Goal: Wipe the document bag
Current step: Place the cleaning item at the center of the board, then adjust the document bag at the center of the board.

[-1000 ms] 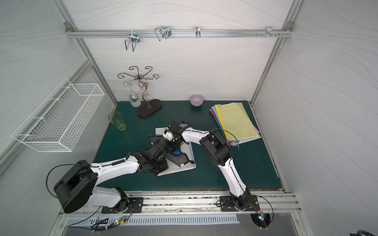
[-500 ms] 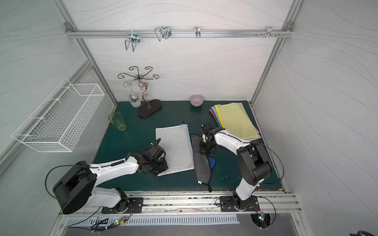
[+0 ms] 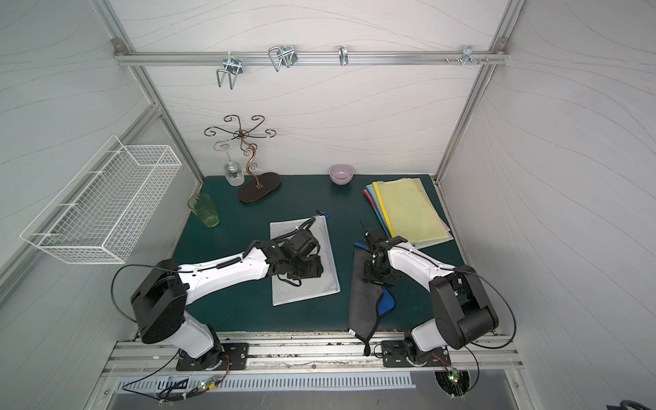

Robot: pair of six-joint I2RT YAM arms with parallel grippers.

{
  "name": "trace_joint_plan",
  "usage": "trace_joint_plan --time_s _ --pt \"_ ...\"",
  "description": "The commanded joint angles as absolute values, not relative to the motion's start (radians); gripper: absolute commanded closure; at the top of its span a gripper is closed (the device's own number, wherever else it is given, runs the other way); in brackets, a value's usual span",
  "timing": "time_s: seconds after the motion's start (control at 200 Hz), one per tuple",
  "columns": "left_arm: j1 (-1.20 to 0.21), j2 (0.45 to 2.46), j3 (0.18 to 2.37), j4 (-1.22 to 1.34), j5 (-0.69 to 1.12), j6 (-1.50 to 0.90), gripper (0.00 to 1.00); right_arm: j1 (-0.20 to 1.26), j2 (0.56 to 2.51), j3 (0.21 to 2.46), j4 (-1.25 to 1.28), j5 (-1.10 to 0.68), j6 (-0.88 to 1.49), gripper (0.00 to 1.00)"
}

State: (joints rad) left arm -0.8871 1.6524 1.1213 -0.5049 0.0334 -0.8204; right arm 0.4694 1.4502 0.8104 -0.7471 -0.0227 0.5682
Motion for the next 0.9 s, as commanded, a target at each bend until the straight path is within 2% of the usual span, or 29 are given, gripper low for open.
trace_joint_plan --time_s 0.0,0.03,0.42,0.555,0.72,0.8,0.895 --pt "-0.924 1.767 1.241 -0.59 0.016 -0.752 0.37 0.461 1.393 0.797 -0.752 -0.019 0.558 0.03" --pt "-0.933 1.798 1.276 -0.606 0.008 -0.744 0.35 0.453 1.384 0.788 -0.748 -0.026 0.556 0.01" --pt "-1.009 2.137 1.584 -0.843 -0.073 -0.716 0.33 0.356 1.263 0.722 -0.688 -0.162 0.52 0.01" --pt "-1.017 2.235 1.673 -0.966 -0.071 -0.699 0.37 0.339 1.251 0.708 -0.671 -0.185 0.509 0.01" --pt "-1.017 2.271 1.691 -1.013 -0.067 -0.708 0.49 0.319 1.232 0.699 -0.657 -0.207 0.506 0.01" --pt "-1.017 2.295 1.704 -1.027 -0.046 -0.703 0.6 0.308 1.211 0.697 -0.658 -0.209 0.502 0.01" --pt "-1.017 2.314 1.705 -1.028 -0.028 -0.701 0.79 0.286 1.183 0.695 -0.665 -0.213 0.493 0.01"
